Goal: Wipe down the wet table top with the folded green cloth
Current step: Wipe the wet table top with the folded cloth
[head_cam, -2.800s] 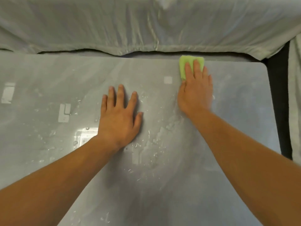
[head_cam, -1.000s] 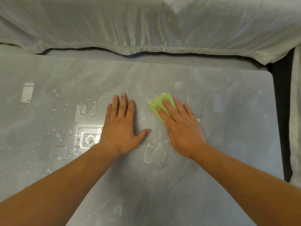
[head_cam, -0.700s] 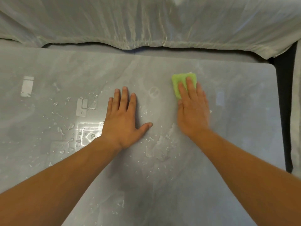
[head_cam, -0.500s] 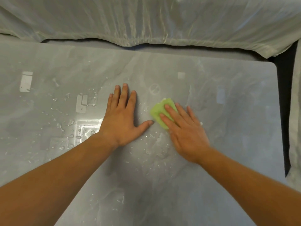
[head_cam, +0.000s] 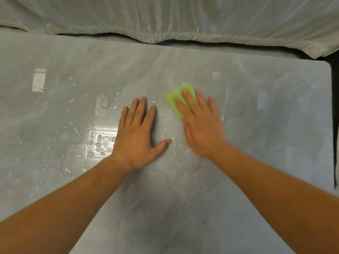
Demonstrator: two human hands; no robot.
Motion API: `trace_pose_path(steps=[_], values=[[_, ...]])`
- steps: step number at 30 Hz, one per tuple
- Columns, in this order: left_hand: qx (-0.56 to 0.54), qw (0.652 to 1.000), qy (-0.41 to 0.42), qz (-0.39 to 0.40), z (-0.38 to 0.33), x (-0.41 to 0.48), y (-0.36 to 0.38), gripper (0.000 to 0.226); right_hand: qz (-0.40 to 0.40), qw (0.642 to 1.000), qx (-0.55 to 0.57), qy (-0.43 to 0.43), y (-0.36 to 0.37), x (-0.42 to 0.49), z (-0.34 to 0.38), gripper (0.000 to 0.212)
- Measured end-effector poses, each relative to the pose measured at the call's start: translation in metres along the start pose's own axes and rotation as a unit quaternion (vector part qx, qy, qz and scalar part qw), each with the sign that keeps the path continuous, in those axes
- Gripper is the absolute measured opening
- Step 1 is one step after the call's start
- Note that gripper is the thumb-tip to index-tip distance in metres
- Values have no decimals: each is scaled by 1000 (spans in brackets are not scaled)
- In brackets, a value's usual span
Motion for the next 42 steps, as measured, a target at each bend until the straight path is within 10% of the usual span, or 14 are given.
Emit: trace_pose_path(steps=[4,11,17,24,30,37,42], values=[[-17,1000,-7,-3,0,2,-2,110,-25,995,49,88,-7,65,9,59],[-66,997,10,31,8,-2,-9,130,46,980,-37,-191,4,-15,1,62],[22,999,17,37,5,-1,-1,127,-23,998,28,42,-5,31,-6,60],[-42,996,24,71,11,-1,-11,139,52,984,-11,-168,7,-73,-6,55],[19,997,25,67,9,-2,-6,142,-16,995,47,85,-3,-31,-32,54],[17,1000,-3,9,1,-23,-7,115,54,992,-3,-111,18,-117,11,60],[-7,999,-30,13,-4,-46,0,97,-4,991,64,114,7,-81,-31,57]])
Point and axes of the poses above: each hand's wrist, its own x-axis towards the middle knuckle, its own y-axis out of the palm, z = x × y, the point moved 2 cm from there along x, towards the middle knuckle, and after that the axes turned 2 degrees about z, right-handed, at the moved point
